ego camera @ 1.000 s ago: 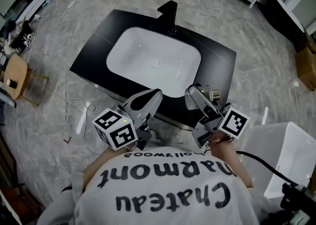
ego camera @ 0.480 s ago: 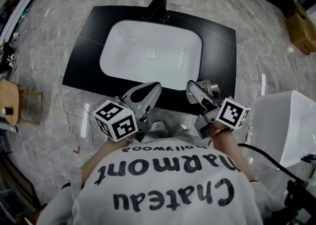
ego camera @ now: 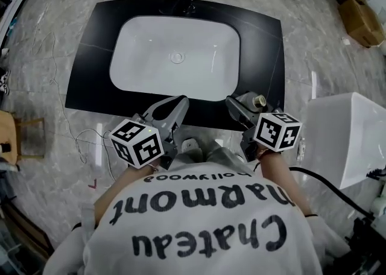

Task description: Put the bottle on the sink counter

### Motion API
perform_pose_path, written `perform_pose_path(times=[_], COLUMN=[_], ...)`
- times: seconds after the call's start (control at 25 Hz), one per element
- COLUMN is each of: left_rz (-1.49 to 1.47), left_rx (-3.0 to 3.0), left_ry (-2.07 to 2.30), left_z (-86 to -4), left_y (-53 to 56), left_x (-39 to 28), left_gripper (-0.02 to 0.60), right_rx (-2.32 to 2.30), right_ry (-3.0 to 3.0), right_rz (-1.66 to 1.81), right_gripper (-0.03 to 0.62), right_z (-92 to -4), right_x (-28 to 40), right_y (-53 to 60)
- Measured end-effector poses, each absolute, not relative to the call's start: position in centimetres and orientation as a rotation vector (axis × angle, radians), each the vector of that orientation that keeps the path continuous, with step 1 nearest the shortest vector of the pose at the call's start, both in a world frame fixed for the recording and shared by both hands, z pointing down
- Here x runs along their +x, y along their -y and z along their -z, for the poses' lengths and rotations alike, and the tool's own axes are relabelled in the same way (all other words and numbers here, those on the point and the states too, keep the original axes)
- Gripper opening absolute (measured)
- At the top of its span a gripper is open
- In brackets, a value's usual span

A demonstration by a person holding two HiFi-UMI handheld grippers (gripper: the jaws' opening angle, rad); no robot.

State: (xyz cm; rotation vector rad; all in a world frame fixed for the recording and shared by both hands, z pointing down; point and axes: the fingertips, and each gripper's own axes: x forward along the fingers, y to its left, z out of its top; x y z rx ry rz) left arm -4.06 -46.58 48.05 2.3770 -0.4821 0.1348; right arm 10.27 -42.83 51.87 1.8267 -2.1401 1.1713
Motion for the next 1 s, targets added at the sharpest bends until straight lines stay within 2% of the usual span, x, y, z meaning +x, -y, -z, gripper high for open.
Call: perform_pose_path(times=[1.0], left_rz=[-0.159], left_rx=[2.379], left_ry=[0.525], left_z=[-49.6], left_y=[46.5], left_x=[-3.4], left_gripper=[0.015], right_rx=[1.577], right_ry=[1.991], right_rz=[-0.704], right_gripper=[0.344], right_z=[-55.0], right_x=[10.8], right_y=[42.4])
